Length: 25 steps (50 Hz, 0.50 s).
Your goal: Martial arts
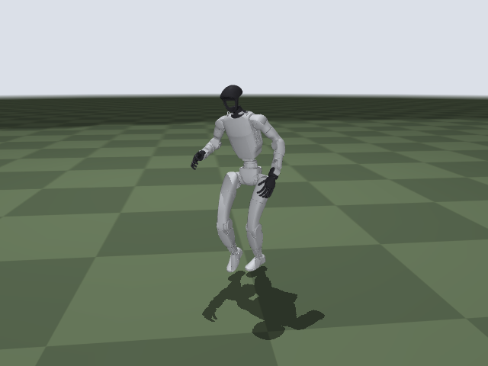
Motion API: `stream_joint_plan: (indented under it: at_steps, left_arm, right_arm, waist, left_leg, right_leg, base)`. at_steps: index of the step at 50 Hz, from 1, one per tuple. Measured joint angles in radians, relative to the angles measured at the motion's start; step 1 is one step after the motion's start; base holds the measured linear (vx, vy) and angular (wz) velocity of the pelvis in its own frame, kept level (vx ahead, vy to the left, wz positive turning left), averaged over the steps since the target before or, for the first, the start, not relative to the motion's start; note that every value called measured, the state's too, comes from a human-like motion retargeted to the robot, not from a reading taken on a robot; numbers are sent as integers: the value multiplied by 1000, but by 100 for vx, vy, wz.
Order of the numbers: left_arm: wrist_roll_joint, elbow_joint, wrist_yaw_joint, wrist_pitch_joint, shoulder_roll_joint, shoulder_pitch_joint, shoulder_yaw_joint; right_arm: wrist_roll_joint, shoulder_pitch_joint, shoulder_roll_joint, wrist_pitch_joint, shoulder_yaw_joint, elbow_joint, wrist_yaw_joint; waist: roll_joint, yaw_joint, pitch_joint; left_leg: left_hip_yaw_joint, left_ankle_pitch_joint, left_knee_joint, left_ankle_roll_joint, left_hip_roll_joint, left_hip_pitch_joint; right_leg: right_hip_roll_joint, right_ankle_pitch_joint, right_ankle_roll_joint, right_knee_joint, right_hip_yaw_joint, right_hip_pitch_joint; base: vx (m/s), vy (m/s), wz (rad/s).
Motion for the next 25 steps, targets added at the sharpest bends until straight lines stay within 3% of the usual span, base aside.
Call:
stream_joint_plan:
  at_steps: [5,9,15,20,25]
  left_arm:
    - [-5,-8,23,-26,-40,-46,-47]
    - [-9,44,9,-18,-115,-53,-76]
    - [-15,177,-69,5,-203,-88,-112]
    - [-17,147,-111,9,-176,-96,-116]
    - [-16,48,-119,1,-108,-85,-100]
  right_arm:
    - [-68,8,-11,24,27,137,-47]
    - [-114,38,29,74,62,332,-48]
    - [-131,7,142,150,112,806,-22]
    - [-91,4,223,171,130,1069,15]
    - [-50,39,244,161,112,1090,39]
  waist:
    - [29,22,17]
    - [72,56,-6]
    - [148,71,-26]
    - [147,109,-51]
    - [133,140,-54]
  left_leg:
    - [-73,-44,-10,-2,-6,139]
    - [-111,-107,128,-34,-28,169]
    - [-91,-47,467,-191,6,105]
    - [-94,-53,563,-183,98,45]
    - [-168,-54,504,-153,157,61]
  right_leg:
    - [139,127,77,-420,21,96]
    - [174,81,26,-468,-19,172]
    - [190,-83,-65,-418,-58,269]
    - [164,-130,-75,-436,-63,330]
    - [154,-127,-67,-493,-48,394]
  base:
    - [41,16,73]
    - [41,12,39]
    - [37,10,48]
    - [27,4,17]
    - [16,2,-13]
